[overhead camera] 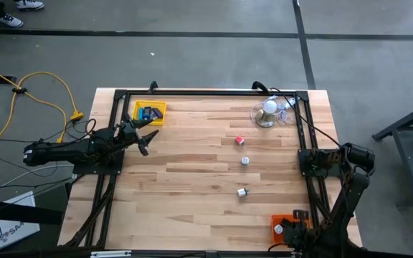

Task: Pick & Place Office items
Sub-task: Put the black charger adapter into the orange bin, then put the white charger adapter into the orange bin

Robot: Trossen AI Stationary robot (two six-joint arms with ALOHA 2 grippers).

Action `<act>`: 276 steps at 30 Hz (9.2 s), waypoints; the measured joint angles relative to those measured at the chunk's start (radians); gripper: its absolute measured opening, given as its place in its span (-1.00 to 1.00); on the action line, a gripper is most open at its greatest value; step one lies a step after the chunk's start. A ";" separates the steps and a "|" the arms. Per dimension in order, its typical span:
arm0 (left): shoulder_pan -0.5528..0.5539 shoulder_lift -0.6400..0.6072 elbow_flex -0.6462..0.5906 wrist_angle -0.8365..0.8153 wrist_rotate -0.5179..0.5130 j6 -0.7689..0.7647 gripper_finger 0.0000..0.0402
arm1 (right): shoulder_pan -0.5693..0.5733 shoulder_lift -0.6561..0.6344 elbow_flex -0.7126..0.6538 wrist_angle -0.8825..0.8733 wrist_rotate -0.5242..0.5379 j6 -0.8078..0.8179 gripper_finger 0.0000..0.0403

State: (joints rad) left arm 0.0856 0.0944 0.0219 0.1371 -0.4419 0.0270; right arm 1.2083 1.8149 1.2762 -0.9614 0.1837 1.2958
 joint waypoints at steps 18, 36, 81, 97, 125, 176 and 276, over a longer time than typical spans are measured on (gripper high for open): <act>0.000 0.000 0.000 0.000 0.000 0.000 0.21 | 0.000 0.000 0.000 0.032 0.000 -0.010 -0.03; 0.000 0.000 0.000 0.000 0.000 0.000 0.21 | -0.050 -0.022 0.000 0.018 -0.064 -0.061 -0.13; 0.000 0.000 0.000 0.000 0.000 0.000 0.21 | -0.684 -0.161 0.001 0.077 -0.086 -0.865 -0.26; 0.000 0.000 0.000 0.000 0.000 0.000 0.21 | -0.829 -0.066 0.000 0.201 -0.269 -1.058 0.05; 0.000 0.000 0.000 0.000 0.000 0.000 0.21 | -0.847 0.010 0.000 0.176 -0.271 -1.057 0.25; 0.000 0.000 0.000 0.000 0.000 0.000 0.21 | -0.829 0.009 -0.188 0.361 -0.239 -1.065 0.00; 0.000 0.000 0.000 0.000 0.000 0.000 0.21 | 0.029 -0.247 -0.188 0.028 -0.029 0.012 -0.37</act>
State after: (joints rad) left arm 0.0856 0.0943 0.0217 0.1370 -0.4423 0.0269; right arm 1.2373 1.5677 1.0882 -0.9329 0.1551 1.3076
